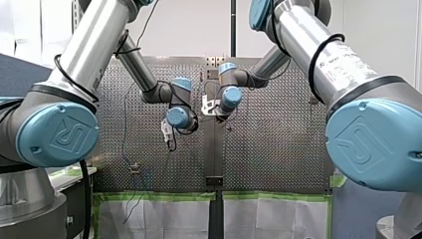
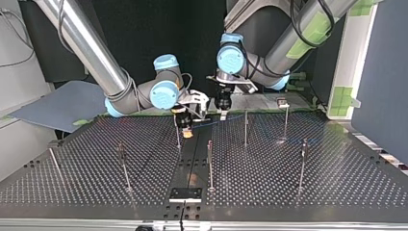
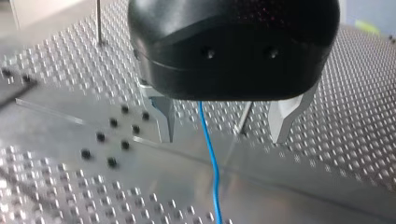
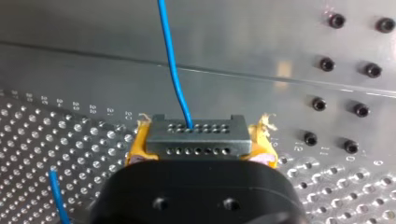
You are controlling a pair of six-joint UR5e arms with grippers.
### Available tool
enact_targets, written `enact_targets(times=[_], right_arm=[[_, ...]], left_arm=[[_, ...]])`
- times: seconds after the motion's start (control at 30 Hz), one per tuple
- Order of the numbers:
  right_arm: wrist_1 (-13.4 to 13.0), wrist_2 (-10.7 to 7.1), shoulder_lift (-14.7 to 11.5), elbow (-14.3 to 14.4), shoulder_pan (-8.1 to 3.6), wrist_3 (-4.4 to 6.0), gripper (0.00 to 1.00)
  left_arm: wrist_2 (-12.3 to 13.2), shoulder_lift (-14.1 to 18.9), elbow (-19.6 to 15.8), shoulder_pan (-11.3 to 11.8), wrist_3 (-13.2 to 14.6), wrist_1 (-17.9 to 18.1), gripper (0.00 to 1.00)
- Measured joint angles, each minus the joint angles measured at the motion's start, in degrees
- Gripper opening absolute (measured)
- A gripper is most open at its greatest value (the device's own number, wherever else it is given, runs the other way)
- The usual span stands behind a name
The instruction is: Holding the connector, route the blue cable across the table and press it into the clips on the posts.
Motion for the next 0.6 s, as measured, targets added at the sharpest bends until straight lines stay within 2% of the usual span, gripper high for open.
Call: enact_targets(times=[0.13, 0.4, 0.6], right_arm=[[0.0, 0.02, 0.0, 0.3, -0.1, 0.03, 0.0], [-0.2, -0.12, 0.0, 0.3, -0.13, -0.05, 0.0], [-0.3, -0.19, -0.1, 0.3, -0.14, -0.06, 0.0]], left_arm=[[-0.8, -0.8, 0.3, 0.8, -0.3, -0.1, 1.0], [0.2, -1.1, 0.8, 1.6, -0.7, 1.1, 1.0], [0.9, -2.7, 3.2, 1.9, -1.0, 0.4, 1.0]])
